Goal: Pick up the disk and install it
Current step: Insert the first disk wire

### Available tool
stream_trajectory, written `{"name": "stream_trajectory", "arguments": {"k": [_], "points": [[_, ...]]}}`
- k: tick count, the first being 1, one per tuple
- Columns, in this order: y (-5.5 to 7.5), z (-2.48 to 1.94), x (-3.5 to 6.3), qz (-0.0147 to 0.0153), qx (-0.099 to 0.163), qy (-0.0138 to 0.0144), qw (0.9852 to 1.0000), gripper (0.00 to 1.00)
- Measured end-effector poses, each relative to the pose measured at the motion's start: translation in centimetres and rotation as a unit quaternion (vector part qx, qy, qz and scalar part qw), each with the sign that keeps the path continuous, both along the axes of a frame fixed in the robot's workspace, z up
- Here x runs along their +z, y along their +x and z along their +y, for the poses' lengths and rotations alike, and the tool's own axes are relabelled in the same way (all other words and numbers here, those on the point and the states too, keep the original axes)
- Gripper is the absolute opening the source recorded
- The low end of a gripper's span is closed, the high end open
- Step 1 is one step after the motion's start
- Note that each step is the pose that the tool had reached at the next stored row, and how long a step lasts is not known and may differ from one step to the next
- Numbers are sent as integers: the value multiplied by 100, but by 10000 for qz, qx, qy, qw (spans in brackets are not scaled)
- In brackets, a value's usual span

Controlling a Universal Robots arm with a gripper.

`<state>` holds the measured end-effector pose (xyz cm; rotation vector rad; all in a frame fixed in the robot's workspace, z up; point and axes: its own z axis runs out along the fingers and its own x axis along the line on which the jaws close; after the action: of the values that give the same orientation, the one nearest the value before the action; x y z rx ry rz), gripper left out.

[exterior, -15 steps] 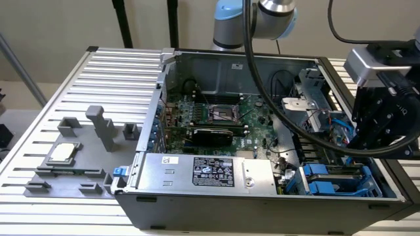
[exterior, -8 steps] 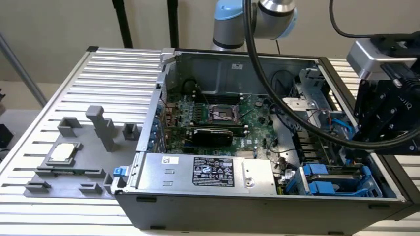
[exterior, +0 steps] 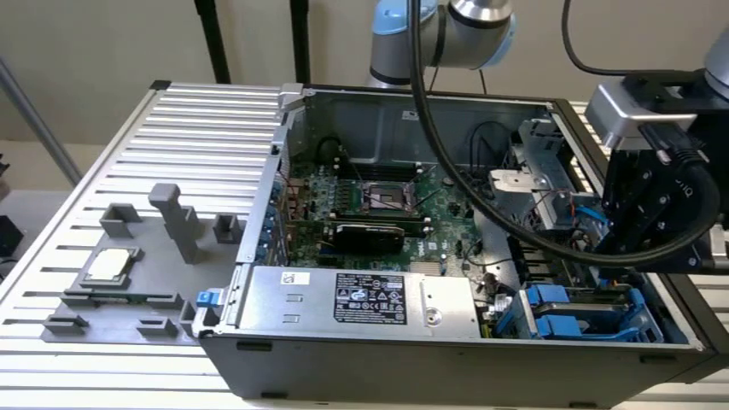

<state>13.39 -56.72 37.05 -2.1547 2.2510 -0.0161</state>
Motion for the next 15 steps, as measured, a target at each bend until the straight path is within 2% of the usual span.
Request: {"name": "stream_trajectory", "arguments": {"k": [3, 4, 8, 12, 13, 15], "points": [[-5, 11, -25, 0, 0, -1, 10000, 100], [-6, 14, -30, 0, 0, -1, 10000, 0], [-45, 17, -38, -1, 0, -2, 10000, 0], [-188, 17, -49, -22, 1, -1, 10000, 0], [-202, 17, -60, -38, 1, -1, 10000, 0], [-209, 17, -79, -111, 1, -2, 9999, 0]]}}
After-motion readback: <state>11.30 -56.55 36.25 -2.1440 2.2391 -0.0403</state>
